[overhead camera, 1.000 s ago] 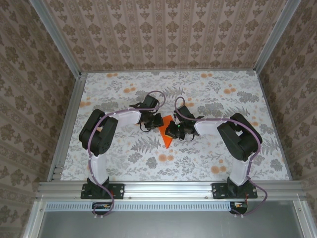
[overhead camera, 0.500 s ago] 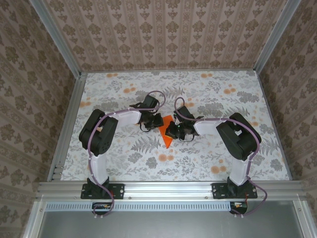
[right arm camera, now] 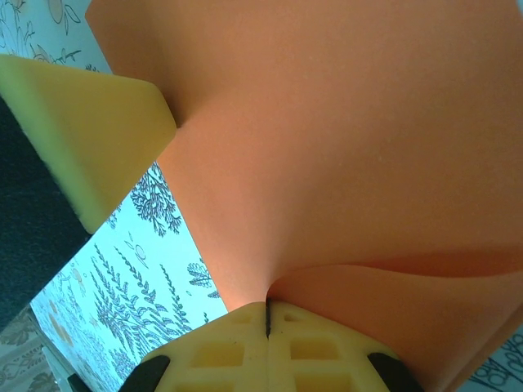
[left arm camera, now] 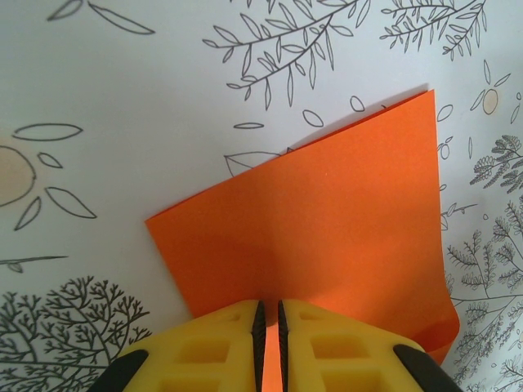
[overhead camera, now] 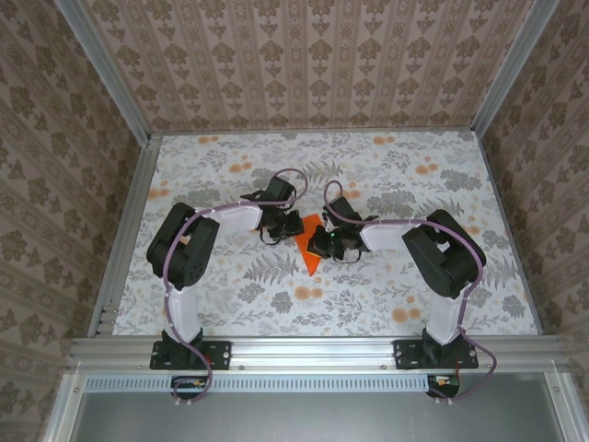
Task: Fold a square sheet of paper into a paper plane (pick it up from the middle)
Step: Third fold the triangle at the center of the table.
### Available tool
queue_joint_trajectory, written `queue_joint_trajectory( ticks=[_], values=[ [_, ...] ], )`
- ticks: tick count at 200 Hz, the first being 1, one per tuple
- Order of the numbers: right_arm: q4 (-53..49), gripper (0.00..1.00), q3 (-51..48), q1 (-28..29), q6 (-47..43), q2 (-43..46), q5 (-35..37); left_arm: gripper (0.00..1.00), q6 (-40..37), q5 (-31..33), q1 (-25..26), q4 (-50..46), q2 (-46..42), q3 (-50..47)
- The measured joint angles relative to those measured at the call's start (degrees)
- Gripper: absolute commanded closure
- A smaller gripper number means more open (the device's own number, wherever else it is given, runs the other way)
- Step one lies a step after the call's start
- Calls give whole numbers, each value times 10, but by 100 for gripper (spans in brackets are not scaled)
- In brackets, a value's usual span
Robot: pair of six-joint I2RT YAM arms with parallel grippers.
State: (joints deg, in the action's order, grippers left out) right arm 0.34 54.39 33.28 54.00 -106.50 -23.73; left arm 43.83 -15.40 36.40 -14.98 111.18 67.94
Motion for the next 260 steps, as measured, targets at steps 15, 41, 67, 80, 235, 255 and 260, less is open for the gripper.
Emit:
queue_joint_trajectory(
  ticks=[15, 41, 67, 80, 235, 255, 260],
  values=[
    [-2, 97, 0, 0, 0, 0, 0, 85, 0, 0, 0, 0, 0, 0],
    [-3, 96, 0, 0, 0, 0, 0, 84, 0, 0, 0, 0, 0, 0],
    [-2, 96, 0, 0, 0, 0, 0, 85, 0, 0, 0, 0, 1, 1],
    [-2, 96, 0, 0, 0, 0, 0, 85, 0, 0, 0, 0, 1, 1],
    [-2, 82, 0, 0, 0, -1, 0, 81, 5, 3, -2, -14, -16, -1],
    [2, 75, 1, 2, 0, -1, -1, 81, 16, 7, -11, -17, -52, -17],
    [3, 73, 1, 2, -1, -1, -2, 80, 17, 9, -15, -18, -63, -23]
  ],
)
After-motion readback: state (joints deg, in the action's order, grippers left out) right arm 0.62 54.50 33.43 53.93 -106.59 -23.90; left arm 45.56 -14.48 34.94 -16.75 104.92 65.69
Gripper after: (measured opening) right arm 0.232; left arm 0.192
